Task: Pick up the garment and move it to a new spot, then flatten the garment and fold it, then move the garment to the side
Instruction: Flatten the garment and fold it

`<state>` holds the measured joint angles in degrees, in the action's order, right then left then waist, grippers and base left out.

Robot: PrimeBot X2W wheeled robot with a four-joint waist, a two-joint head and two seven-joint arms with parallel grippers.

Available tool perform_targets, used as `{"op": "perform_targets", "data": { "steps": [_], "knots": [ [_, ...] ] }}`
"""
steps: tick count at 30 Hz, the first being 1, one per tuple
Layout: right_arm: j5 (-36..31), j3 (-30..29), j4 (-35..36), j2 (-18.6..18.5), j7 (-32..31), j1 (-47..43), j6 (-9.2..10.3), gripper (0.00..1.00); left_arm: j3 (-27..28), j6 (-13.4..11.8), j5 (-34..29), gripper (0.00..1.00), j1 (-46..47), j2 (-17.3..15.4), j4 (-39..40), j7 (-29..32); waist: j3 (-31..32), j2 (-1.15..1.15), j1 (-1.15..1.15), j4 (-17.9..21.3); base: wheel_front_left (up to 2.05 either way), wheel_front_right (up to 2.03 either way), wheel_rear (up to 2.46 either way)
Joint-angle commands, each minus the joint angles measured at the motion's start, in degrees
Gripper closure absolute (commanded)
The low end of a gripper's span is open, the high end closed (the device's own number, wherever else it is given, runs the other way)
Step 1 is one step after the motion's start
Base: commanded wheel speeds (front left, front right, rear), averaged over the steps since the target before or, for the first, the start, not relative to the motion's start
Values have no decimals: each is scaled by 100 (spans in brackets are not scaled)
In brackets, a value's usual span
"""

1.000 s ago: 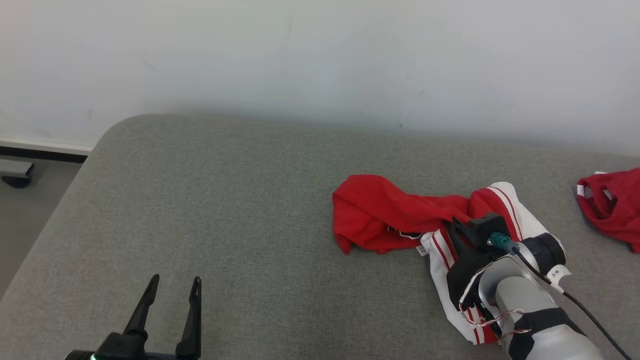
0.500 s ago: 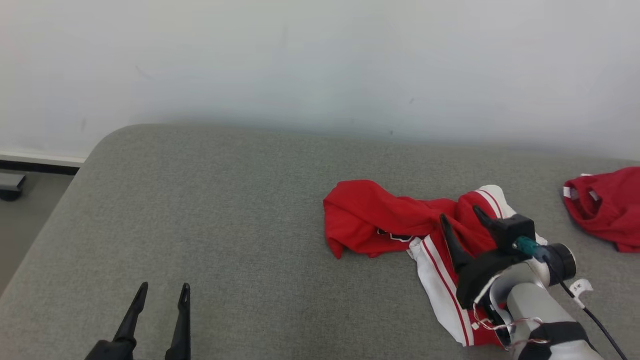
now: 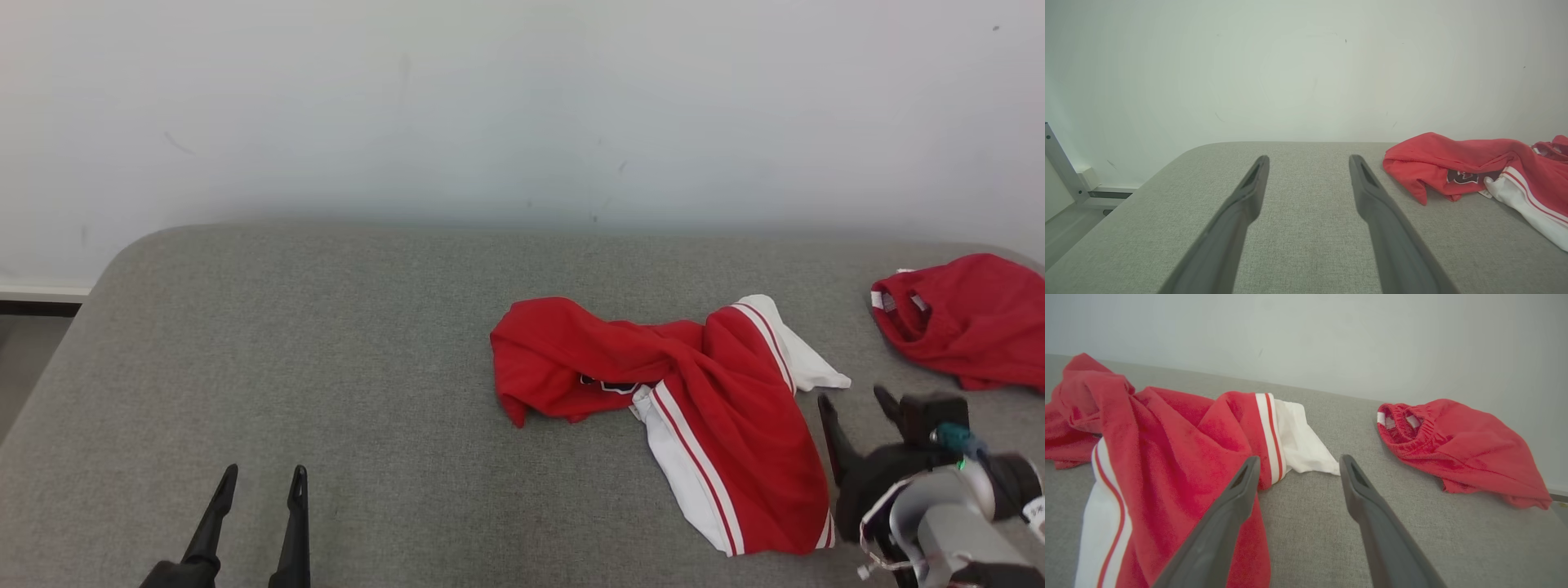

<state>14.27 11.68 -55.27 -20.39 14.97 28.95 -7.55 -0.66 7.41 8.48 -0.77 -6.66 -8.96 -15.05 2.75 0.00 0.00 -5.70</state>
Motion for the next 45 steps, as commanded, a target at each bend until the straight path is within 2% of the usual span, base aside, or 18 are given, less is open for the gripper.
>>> {"op": "perform_targets", "data": {
  "steps": [1,13,14,15,21,27,32,38,44,45],
  "knots": [
    [80,-3,-231,48,-57,-139,13,0,-9,3,-68,0,-15,18,8,-17,-10,0,0,-22,0,0,0],
    [451,132,-1197,564,-232,-440,13,0,-29,4,-14,0,28,-69,13,-18,-146,0,0,-84,0,0,0],
    [481,157,-1260,595,-259,-443,13,45,-25,4,-12,0,29,-76,11,-17,-154,0,0,-80,0,0,0],
    [510,195,-1273,641,-243,-439,13,100,-22,4,-12,0,32,-82,10,-17,-162,0,0,-75,0,0,0],
    [528,271,-906,432,-9,-22,13,100,-38,4,-11,0,83,-107,16,-17,-201,0,0,-55,0,0,0],
    [459,60,-212,87,22,366,13,100,-149,4,-3,0,125,-68,-4,-17,-235,0,0,-175,0,0,0],
    [489,-34,80,32,24,636,13,100,-229,5,40,0,173,-50,-44,-17,-295,0,0,-340,0,0,0],
    [222,-115,-182,99,25,1240,13,100,-400,4,56,0,329,-33,-90,-17,-510,0,0,-538,0,0,0],
    [-95,-228,-953,291,19,1997,13,100,-581,4,88,0,552,14,-138,-17,-702,0,0,-718,0,0,0],
    [-190,-253,-1095,300,18,2059,13,74,-605,4,93,0,580,18,-150,-17,-714,0,0,-736,0,0,0]
  ]
}}
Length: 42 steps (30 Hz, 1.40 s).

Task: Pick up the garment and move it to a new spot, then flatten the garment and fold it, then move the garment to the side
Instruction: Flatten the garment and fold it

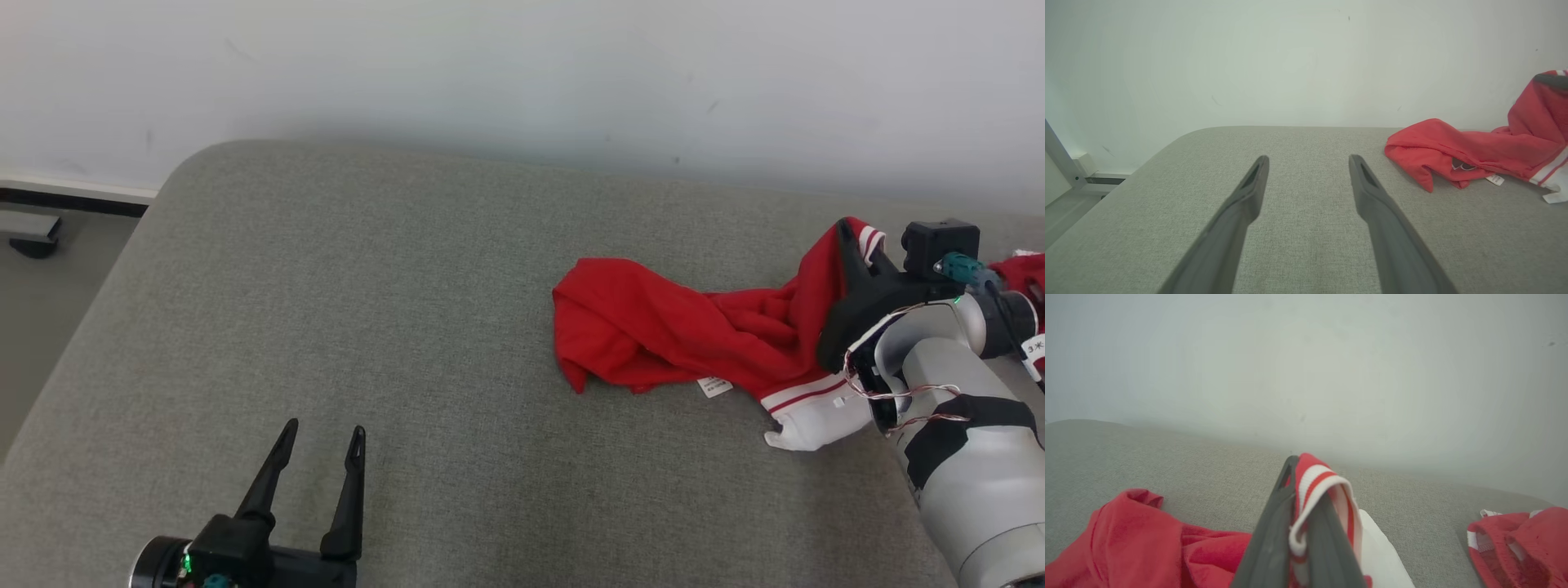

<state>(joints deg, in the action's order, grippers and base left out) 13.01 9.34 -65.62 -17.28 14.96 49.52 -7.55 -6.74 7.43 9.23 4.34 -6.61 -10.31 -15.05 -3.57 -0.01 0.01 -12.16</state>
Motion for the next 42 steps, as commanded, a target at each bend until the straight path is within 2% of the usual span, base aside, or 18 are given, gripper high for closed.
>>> {"op": "perform_targets", "data": {
  "steps": [1,4,7,13,16,29,37,42],
  "knots": [
    [-153,-47,-187,6,20,58,13,0,-39,2,24,0,90,21,-29,-17,-92,1,-1,-108,0,0,0],
    [-534,-52,-365,119,25,213,13,0,-107,-3,43,0,146,16,-92,-17,-58,1,-1,-79,0,0,0],
    [-675,-63,-322,61,25,152,13,0,-94,-3,48,0,119,15,-100,-17,-11,1,-1,-14,0,0,0],
    [-567,-319,145,108,26,-219,13,0,24,-3,40,0,-71,-6,-115,-17,199,1,-1,258,0,0,0],
    [-337,-324,149,145,27,-411,13,0,73,-3,42,0,-153,-32,-117,-18,340,1,-1,389,0,0,0],
    [407,683,431,-235,4,-1359,13,0,336,-2,-2,0,-484,7,15,-17,583,1,-1,907,0,0,0],
    [1062,792,713,-566,15,-2107,13,0,327,-2,-8,0,-546,42,82,-17,593,1,-1,953,0,0,0],
    [1300,783,540,-556,-43,-2254,13,0,281,-2,-16,0,-459,-16,105,-17,462,1,-1,885,0,0,0]
  ]
}}
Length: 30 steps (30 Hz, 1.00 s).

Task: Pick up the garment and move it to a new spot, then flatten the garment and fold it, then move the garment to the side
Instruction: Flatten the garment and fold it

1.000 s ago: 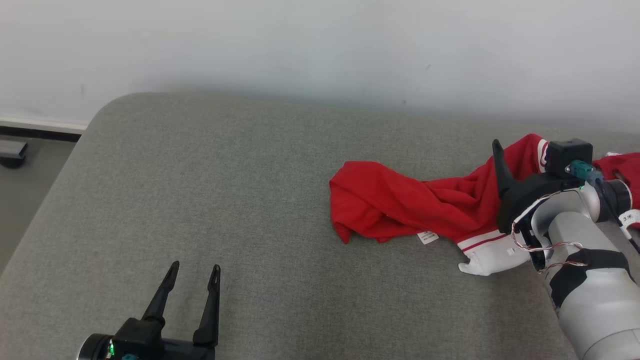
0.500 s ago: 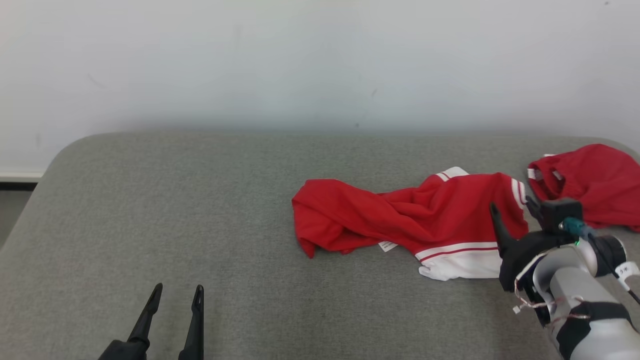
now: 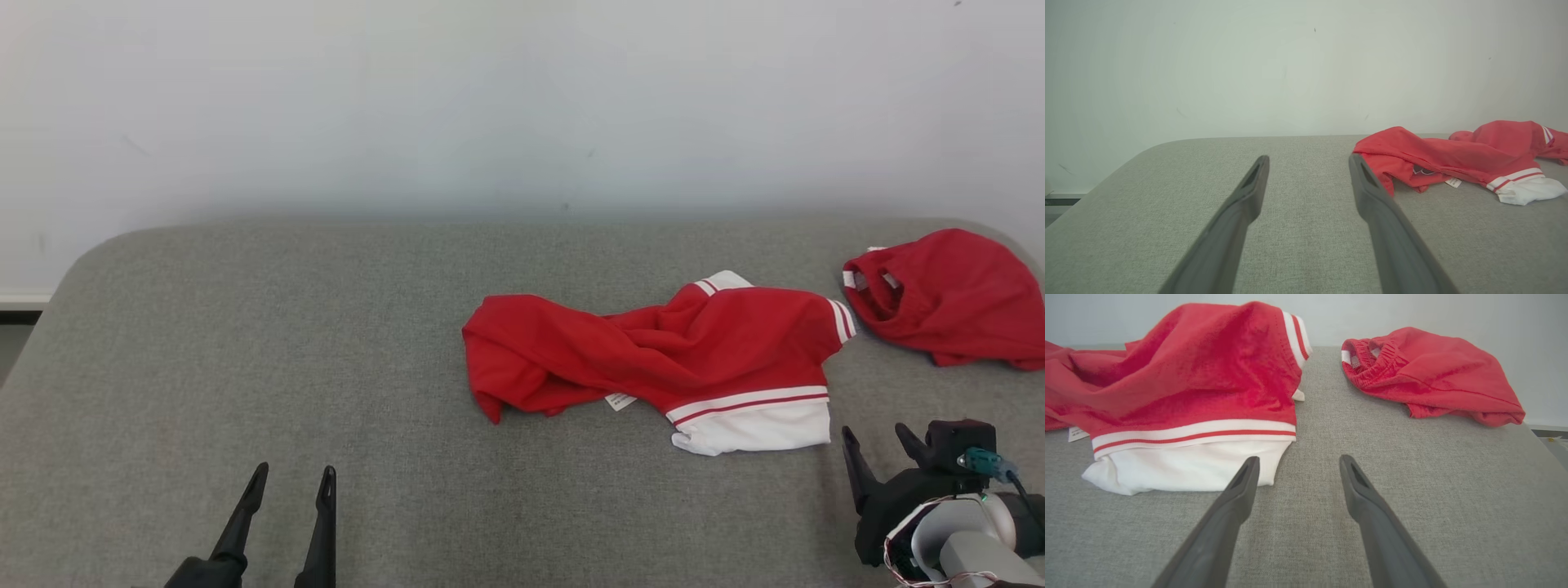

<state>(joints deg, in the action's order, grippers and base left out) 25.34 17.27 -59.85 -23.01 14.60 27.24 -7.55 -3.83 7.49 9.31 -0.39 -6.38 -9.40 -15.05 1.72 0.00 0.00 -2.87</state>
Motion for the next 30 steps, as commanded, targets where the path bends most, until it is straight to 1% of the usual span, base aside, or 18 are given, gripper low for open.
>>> {"op": "perform_targets", "data": {
  "steps": [1,7,13,14,15,16,17,20,22,27,30],
  "knots": [
    [84,-6,-113,45,-33,-8,13,0,-18,-8,-25,0,39,-48,14,-17,-105,0,0,-67,0,0,0],
    [159,8,-430,237,-19,256,13,0,-107,-8,-13,0,191,-101,-11,-17,-314,0,0,-209,0,0,0],
    [179,-80,-942,388,1,500,13,0,-199,-8,16,0,329,-148,-52,-17,-457,0,0,-397,0,0,0],
    [190,-93,-1022,412,-18,526,13,9,-202,-8,20,0,350,-155,-59,-17,-465,0,0,-415,0,0,0],
    [200,-106,-1072,426,-20,547,13,56,-210,-8,25,0,369,-163,-62,-17,-477,0,0,-434,0,0,0],
    [208,-118,-1099,440,-10,568,13,82,-209,-8,28,0,380,-172,-65,-17,-482,0,0,-447,0,0,0],
    [226,-122,-1115,454,-2,573,13,100,-207,-8,28,0,385,-178,-70,-17,-482,0,0,-455,0,0,0],
    [263,-125,-1027,473,40,525,13,100,-181,-8,16,0,342,-175,-103,-17,-406,0,0,-440,0,0,0],
    [275,-95,-828,462,58,417,13,100,-143,-8,8,0,240,-173,-136,-17,-289,0,0,-385,0,0,0],
    [352,-141,277,274,60,-64,13,100,-43,-8,42,0,39,-118,-138,-18,-11,0,0,-136,0,0,0],
    [425,-108,946,92,61,-406,13,100,9,-8,51,0,-80,-69,-117,-17,122,0,0,71,0,0,0]
  ]
}}
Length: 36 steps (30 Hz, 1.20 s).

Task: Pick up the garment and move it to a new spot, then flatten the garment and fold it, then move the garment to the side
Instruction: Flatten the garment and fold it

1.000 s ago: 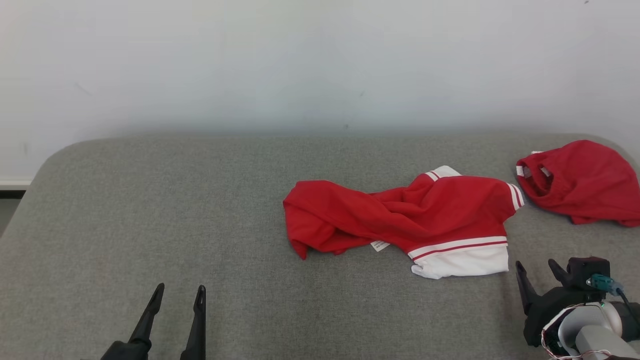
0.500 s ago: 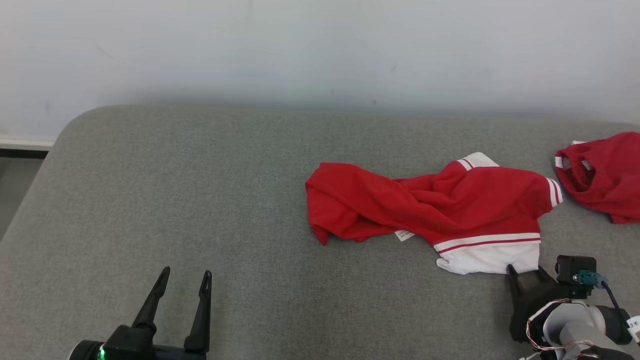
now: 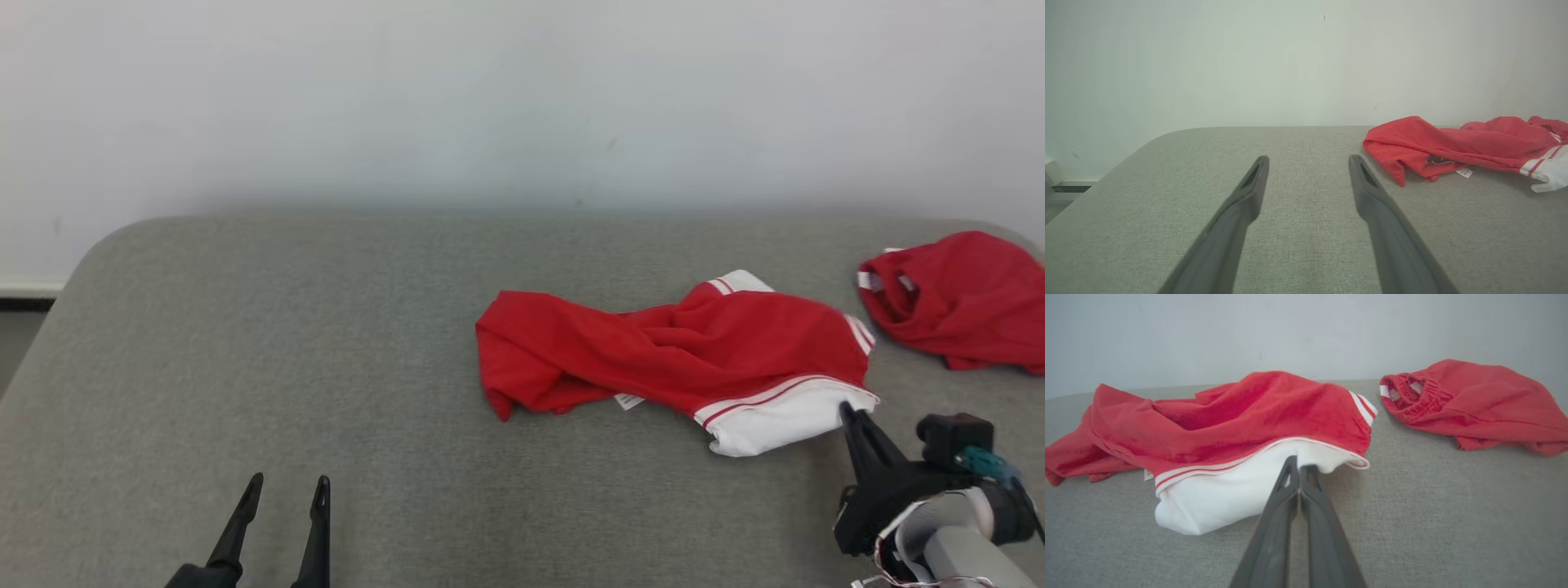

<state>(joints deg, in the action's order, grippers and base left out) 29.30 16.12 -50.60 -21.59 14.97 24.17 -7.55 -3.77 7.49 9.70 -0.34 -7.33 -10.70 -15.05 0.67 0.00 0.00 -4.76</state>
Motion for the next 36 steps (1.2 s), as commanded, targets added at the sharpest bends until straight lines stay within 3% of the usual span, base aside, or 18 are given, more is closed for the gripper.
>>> {"op": "perform_targets", "data": {
  "steps": [1,6,11,18,19,20,29,36],
  "knots": [
    [76,-16,245,-118,25,-189,13,100,7,-8,10,0,-117,41,18,-18,261,0,0,327,0,0,0],
    [283,-175,1327,-425,-236,-801,13,100,68,-8,-8,0,-216,127,84,-17,367,0,0,631,0,0,0],
    [447,-975,2544,-559,-926,-1852,13,100,54,-8,-43,0,-220,209,122,-17,342,0,0,740,0,0,0],
    [-52,-2169,3706,-41,-1908,-3206,13,100,19,-8,-26,0,-191,248,113,-17,225,0,0,777,0,0,0],
    [-181,-2238,3804,43,-1977,-3279,13,55,5,-8,-28,0,-174,246,99,-17,216,0,0,774,0,0,0],
    [-270,-2333,3875,152,-2016,-3327,13,0,-17,-8,-31,0,-151,240,86,-18,211,0,0,763,0,0,0],
    [-1148,-2930,4593,555,-1656,-3292,13,0,-50,-8,-3,0,-123,126,18,-17,306,0,0,737,0,0,0],
    [-1440,-2644,4900,916,-1200,-3037,13,0,-109,-8,2,0,32,59,-5,-17,287,0,0,942,0,0,0]
  ]
}}
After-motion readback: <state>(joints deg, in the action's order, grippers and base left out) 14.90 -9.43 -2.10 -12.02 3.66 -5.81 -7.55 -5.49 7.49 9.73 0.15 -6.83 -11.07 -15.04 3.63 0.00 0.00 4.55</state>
